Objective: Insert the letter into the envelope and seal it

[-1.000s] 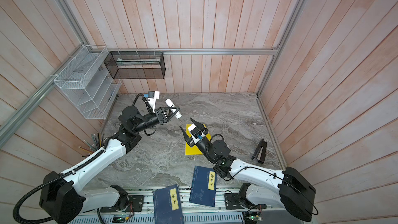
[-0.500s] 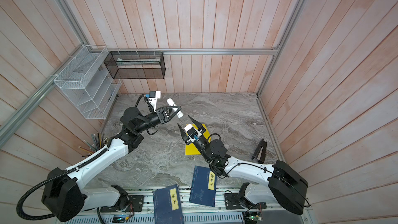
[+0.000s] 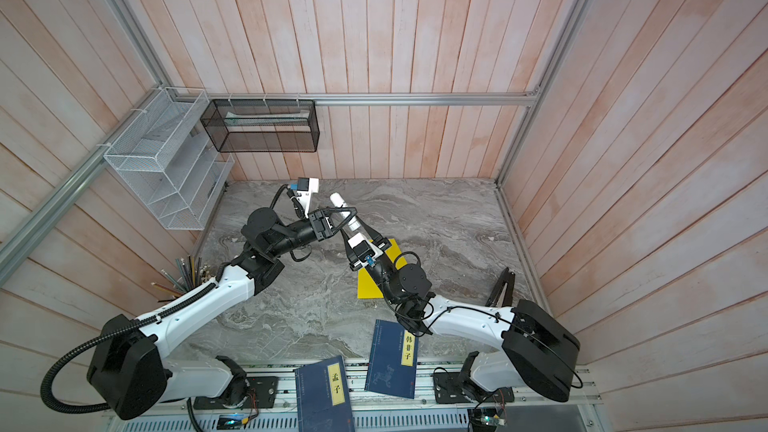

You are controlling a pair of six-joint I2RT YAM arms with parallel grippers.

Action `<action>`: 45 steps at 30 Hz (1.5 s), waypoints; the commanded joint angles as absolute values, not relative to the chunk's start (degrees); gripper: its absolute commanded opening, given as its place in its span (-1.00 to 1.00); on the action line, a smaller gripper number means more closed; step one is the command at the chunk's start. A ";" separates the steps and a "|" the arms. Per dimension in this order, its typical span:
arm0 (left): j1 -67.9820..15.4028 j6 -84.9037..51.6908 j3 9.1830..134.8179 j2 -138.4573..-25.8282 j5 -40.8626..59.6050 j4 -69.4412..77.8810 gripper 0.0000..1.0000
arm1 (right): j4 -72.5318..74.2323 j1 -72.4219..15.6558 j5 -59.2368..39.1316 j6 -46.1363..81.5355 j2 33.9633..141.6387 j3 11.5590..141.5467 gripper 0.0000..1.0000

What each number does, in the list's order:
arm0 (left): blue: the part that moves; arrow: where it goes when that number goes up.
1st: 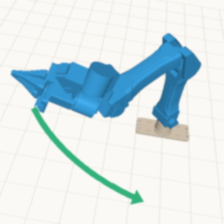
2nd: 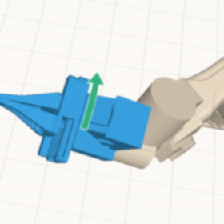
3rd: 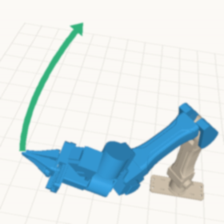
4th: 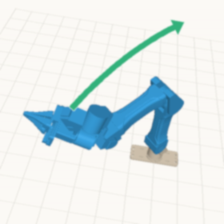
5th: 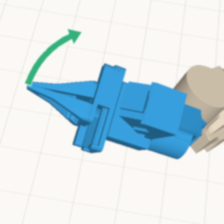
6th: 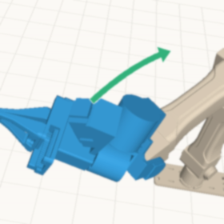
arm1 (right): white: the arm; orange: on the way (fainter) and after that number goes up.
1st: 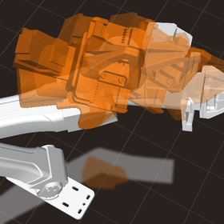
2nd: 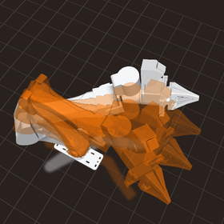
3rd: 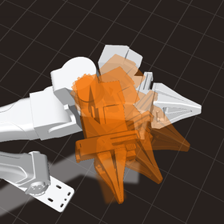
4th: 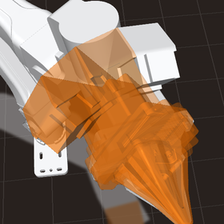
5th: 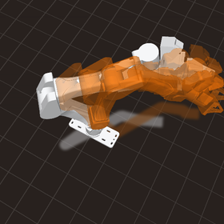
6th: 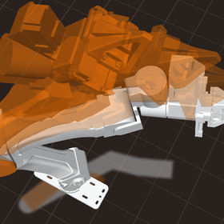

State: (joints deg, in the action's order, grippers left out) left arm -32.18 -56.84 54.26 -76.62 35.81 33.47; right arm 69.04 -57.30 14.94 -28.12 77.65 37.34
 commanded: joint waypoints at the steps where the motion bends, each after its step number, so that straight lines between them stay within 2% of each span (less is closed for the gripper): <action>1: -32.85 -57.06 53.74 -76.98 37.05 36.05 -1.00 | 70.92 -57.39 16.08 -29.61 78.57 39.10 -0.15; 11: -33.40 -56.81 54.56 -77.07 38.06 35.07 -1.00 | 67.91 -56.45 17.88 -31.99 79.85 41.33 -0.49; 14: -33.39 -56.99 54.75 -77.16 38.45 35.15 -1.00 | 67.07 -56.34 18.35 -32.08 79.98 41.57 -0.54; 19: -33.49 -57.17 55.28 -77.61 39.37 35.23 -1.00 | 66.88 -56.25 19.06 -32.34 79.64 41.29 -0.83; 20: -33.43 -57.25 55.28 -77.61 39.46 35.23 -0.95 | 67.06 -56.25 18.92 -32.23 79.34 41.06 -0.86; 25: -33.33 -57.34 55.03 -77.55 39.25 35.41 -0.41 | 66.11 -56.16 18.40 -30.88 77.50 40.27 -0.95; 29: -33.20 -57.39 54.95 -77.32 39.11 35.33 -0.24 | 65.02 -56.01 18.12 -29.26 75.85 39.64 -0.97; 36: -32.32 -57.62 54.40 -76.60 38.21 35.42 -0.05 | 64.25 -55.79 17.23 -27.04 73.11 37.99 -0.98; 45: -31.27 -59.34 53.69 -76.02 37.79 38.27 -0.05 | 59.75 -55.74 15.17 -25.23 70.78 37.53 -0.99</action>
